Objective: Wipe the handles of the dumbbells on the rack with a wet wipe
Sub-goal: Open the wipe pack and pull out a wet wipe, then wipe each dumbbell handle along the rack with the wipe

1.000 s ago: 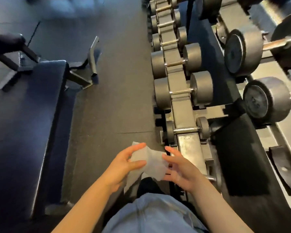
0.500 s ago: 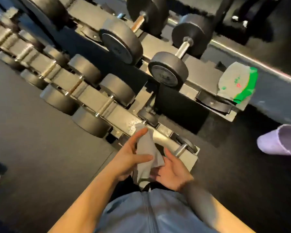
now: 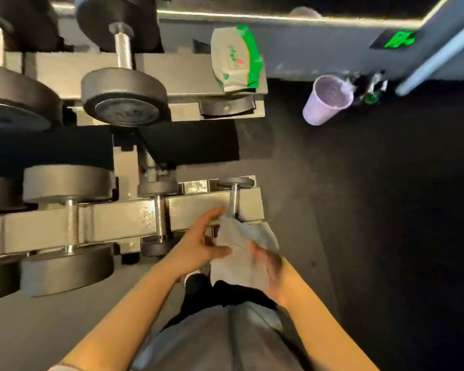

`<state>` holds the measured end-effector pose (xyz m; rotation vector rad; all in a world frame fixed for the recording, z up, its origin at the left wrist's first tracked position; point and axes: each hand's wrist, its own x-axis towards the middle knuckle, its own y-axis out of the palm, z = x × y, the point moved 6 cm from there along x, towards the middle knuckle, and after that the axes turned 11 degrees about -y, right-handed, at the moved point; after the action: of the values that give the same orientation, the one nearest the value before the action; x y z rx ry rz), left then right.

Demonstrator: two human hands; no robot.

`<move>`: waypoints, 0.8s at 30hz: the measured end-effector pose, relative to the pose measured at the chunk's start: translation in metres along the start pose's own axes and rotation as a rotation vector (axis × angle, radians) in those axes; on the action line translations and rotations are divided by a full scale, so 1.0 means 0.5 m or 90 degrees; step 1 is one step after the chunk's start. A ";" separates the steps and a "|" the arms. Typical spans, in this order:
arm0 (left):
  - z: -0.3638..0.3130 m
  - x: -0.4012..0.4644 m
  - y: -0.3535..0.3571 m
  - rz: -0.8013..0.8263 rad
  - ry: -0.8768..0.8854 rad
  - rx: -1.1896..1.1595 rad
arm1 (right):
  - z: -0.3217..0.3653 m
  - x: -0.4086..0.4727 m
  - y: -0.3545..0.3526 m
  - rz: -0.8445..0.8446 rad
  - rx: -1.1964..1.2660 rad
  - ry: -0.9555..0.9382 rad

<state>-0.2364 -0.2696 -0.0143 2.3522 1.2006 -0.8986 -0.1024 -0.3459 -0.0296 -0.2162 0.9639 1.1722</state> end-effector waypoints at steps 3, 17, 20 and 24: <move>0.072 0.059 -0.012 -0.079 -0.136 -0.034 | -0.003 0.040 -0.104 -0.178 -0.215 -0.003; 0.276 0.394 0.062 -0.117 -0.258 0.079 | -0.049 0.478 -0.070 -0.042 -0.473 0.068; 0.291 0.410 0.074 -0.149 -0.274 0.130 | -0.057 0.469 -0.099 0.027 -0.361 0.018; 0.293 0.414 0.083 -0.174 -0.289 0.149 | -0.051 0.472 -0.138 0.046 -0.475 0.013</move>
<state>-0.1669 -0.2532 -0.2611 2.0060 1.2890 -1.6384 -0.0439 -0.2298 -0.2402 -0.7922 0.5145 1.5612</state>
